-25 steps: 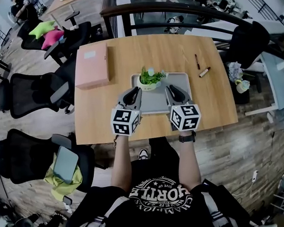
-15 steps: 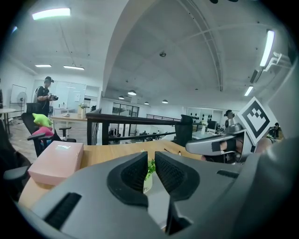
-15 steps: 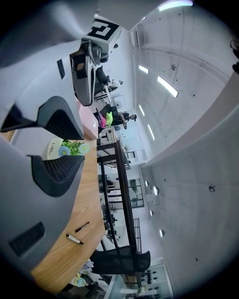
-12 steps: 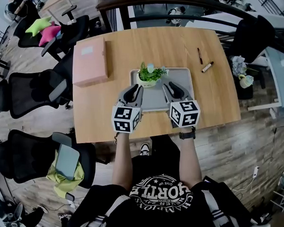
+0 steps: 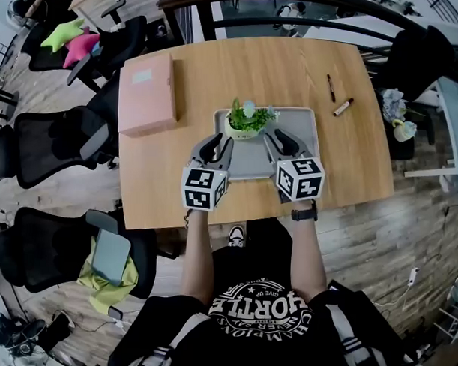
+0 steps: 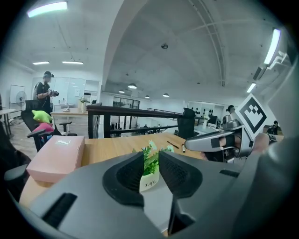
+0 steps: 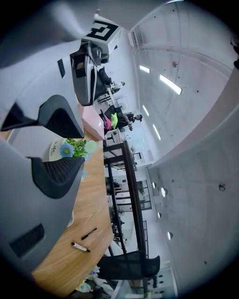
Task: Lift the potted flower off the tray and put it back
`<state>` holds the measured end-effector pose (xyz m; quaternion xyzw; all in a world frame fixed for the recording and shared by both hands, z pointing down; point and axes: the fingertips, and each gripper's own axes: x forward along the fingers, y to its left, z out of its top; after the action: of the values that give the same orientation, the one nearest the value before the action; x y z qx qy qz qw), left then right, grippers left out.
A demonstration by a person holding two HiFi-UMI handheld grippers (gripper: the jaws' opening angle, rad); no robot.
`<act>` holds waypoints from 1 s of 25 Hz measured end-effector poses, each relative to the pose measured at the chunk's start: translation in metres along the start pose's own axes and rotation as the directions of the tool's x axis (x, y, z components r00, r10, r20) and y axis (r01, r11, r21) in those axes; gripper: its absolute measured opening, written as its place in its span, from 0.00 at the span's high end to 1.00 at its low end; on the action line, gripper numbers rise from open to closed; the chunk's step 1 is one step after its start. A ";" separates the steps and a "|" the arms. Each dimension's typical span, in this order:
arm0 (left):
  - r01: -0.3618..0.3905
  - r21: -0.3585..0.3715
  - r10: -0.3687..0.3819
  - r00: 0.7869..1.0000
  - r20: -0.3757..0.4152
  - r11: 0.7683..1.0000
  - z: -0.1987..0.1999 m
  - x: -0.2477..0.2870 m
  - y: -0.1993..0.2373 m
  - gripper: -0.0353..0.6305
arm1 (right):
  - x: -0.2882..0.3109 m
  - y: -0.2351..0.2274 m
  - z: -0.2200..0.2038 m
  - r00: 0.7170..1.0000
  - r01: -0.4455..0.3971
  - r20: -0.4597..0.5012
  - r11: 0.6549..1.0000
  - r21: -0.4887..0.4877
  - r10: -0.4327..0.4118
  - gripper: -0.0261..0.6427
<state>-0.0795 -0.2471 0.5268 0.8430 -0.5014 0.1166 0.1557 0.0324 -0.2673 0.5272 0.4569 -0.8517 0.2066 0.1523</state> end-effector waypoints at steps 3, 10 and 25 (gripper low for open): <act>0.009 0.007 -0.008 1.000 -0.026 1.000 -0.008 0.007 0.002 0.78 | 0.006 -0.004 -0.007 1.000 -0.006 -0.021 1.000 -0.003 0.006 0.75; 0.035 0.040 -0.033 0.997 -0.068 0.999 -0.019 0.022 0.001 0.73 | 0.018 -0.012 -0.017 0.998 -0.039 -0.056 0.999 -0.003 0.038 0.74; 0.058 0.080 -0.046 0.989 -0.143 0.995 -0.045 0.044 0.023 0.59 | 0.044 -0.016 -0.048 0.976 -0.139 -0.187 0.980 -0.140 0.112 0.57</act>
<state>-0.0807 -0.2756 0.5874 0.8512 -0.4617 0.1928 0.1585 0.0251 -0.2833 0.5916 0.3689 -0.8751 0.1903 0.2489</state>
